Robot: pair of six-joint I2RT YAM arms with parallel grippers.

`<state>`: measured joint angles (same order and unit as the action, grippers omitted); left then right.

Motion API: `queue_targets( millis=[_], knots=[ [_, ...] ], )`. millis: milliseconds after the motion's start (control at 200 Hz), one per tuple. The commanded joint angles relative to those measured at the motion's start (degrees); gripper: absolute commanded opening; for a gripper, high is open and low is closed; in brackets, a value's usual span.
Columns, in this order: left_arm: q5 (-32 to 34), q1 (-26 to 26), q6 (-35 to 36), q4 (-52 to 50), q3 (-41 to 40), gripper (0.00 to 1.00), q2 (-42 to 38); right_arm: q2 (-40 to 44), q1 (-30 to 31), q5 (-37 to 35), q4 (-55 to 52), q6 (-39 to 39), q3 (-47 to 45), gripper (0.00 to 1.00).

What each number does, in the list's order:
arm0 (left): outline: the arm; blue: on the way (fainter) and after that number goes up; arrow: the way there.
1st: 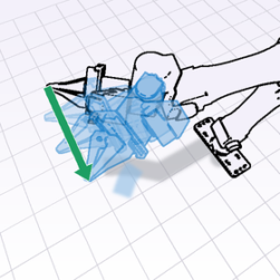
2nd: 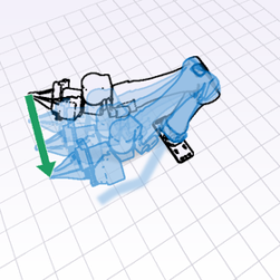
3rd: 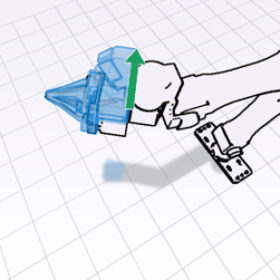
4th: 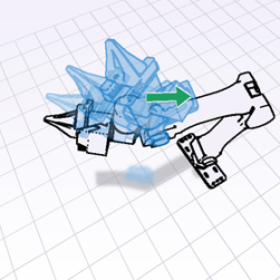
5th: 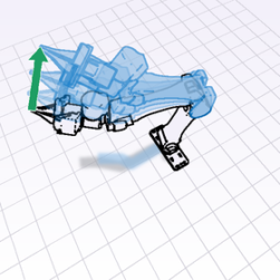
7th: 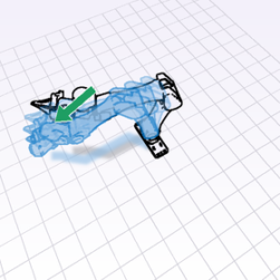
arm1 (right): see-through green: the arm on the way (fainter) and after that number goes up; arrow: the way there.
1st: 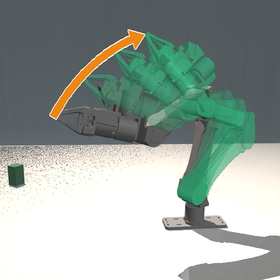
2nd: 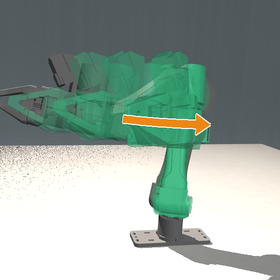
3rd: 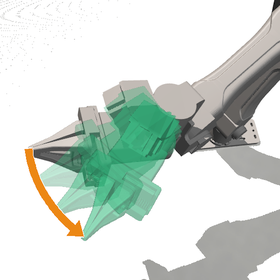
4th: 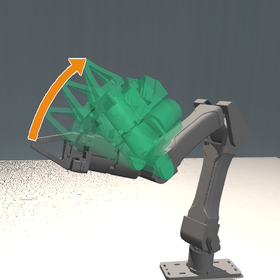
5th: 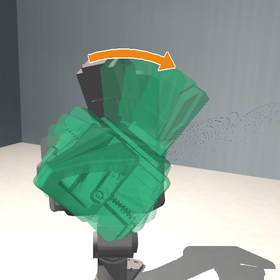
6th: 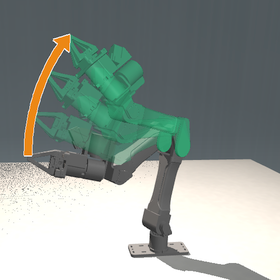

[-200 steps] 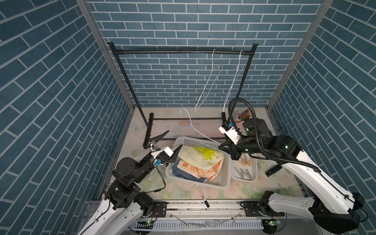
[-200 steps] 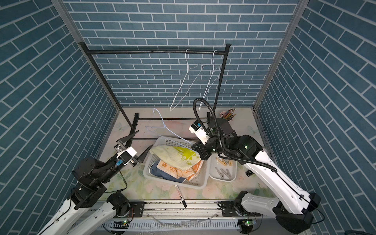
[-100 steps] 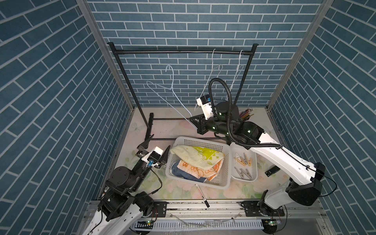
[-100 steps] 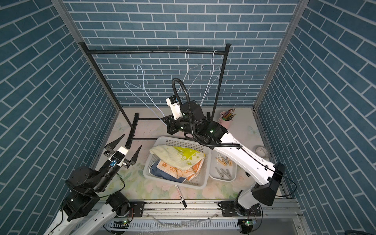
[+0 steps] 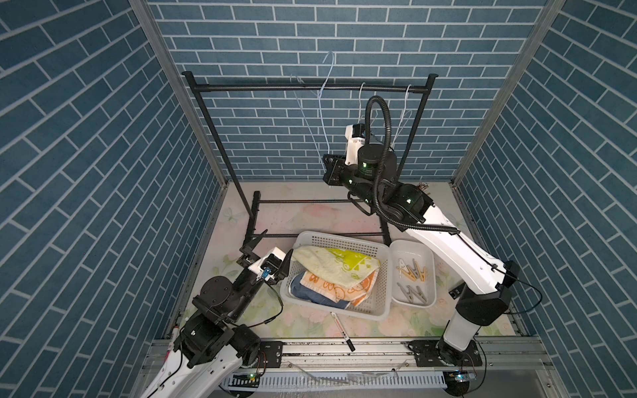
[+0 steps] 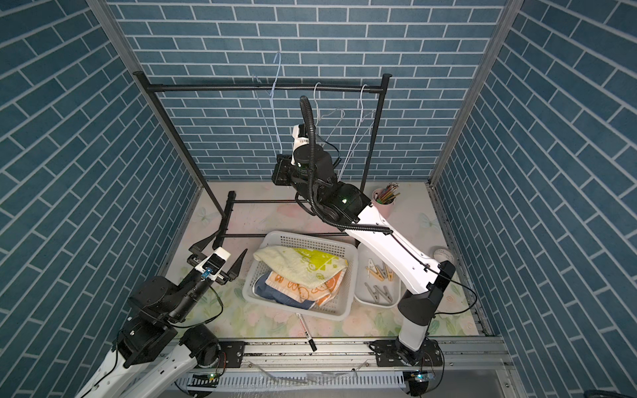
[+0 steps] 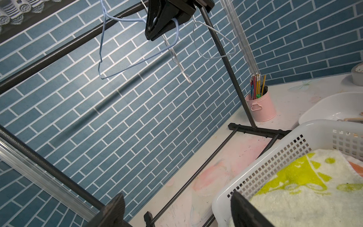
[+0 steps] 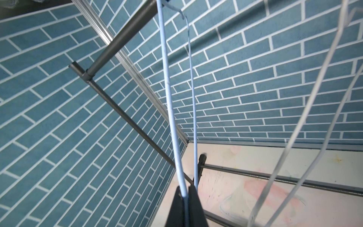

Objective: Remove the clothespins securing towels to the hanger
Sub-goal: Place the hanger on the clothesline.

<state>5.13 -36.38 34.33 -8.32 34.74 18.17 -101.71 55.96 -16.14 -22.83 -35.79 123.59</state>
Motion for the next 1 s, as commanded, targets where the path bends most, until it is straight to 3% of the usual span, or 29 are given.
queue_targets(
  millis=[0, 550, 780, 995],
  knots=[
    [0.1, 0.3, 0.3, 0.9, -0.5, 0.85, 0.2, -2.6, 0.0, -2.1, -3.8, -2.2, 4.1, 0.0],
    [0.2, 0.3, 0.4, 1.3, -0.8, 0.86, 0.9, -2.9, -0.1, 0.9, -7.4, -2.8, 2.4, 0.0],
    [0.1, 0.2, 0.2, 1.7, -0.7, 0.86, 1.8, 1.1, -0.1, 1.3, -3.2, -0.3, -2.6, 0.51],
    [1.4, 0.3, -1.7, 2.9, 0.1, 0.86, 2.4, 5.8, -0.1, 3.7, 1.8, 3.0, -7.1, 0.7]
  ],
)
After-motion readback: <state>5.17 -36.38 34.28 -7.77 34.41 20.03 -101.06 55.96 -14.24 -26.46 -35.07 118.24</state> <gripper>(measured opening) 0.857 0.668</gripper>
